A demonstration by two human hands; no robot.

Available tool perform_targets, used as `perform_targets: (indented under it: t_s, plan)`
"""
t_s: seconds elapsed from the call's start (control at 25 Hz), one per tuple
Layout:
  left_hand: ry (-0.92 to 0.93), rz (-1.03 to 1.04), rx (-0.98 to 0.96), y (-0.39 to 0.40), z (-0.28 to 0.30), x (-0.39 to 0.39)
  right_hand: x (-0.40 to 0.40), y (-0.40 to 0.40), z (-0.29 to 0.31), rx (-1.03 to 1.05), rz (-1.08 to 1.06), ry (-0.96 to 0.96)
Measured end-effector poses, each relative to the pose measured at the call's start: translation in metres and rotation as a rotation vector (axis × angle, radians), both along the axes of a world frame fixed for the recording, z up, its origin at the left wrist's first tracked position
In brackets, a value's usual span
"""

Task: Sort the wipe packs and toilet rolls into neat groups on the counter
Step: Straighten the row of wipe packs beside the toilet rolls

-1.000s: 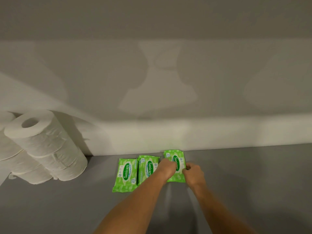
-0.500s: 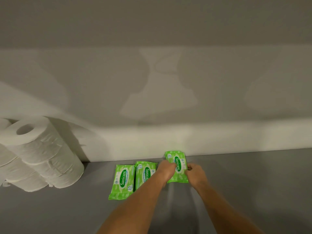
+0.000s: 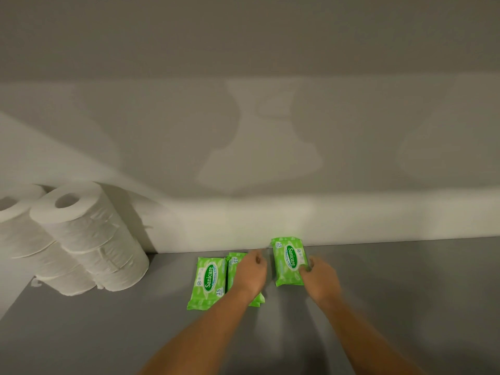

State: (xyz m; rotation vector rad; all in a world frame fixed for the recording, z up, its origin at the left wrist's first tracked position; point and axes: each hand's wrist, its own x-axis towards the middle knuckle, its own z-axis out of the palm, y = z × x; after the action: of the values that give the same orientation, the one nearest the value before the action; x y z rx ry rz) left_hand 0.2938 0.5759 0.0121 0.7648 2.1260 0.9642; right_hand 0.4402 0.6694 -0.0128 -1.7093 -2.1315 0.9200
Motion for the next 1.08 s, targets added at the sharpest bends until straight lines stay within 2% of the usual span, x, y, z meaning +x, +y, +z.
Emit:
perform_targets:
  t_s: [0.16, 0.28, 0.44, 0.72, 0.92, 1.08]
  plan:
    - [0.040, 0.054, 0.015, -0.028, -0.006, -0.011, -0.019, -0.029, 0.003, 0.087, 0.039, 0.053]
    - [0.063, 0.033, -0.018, -0.038, -0.009, -0.016, -0.041, -0.053, 0.001, 0.011, 0.097, 0.129]
    - [0.046, 0.038, -0.065, -0.041, -0.014, -0.022, -0.066, -0.073, -0.007, -0.122, 0.156, 0.046]
    - [-0.033, 0.064, -0.237, -0.031, -0.013, -0.023, -0.082, -0.084, -0.018, -0.206, 0.099, 0.081]
    - [-0.031, 0.046, -0.291, -0.030, -0.018, -0.026, -0.084, -0.085, -0.018, -0.213, 0.065, 0.106]
    - [-0.048, -0.004, -0.253, -0.028, -0.027, -0.033, -0.080, -0.081, -0.021, -0.202, 0.024, 0.111]
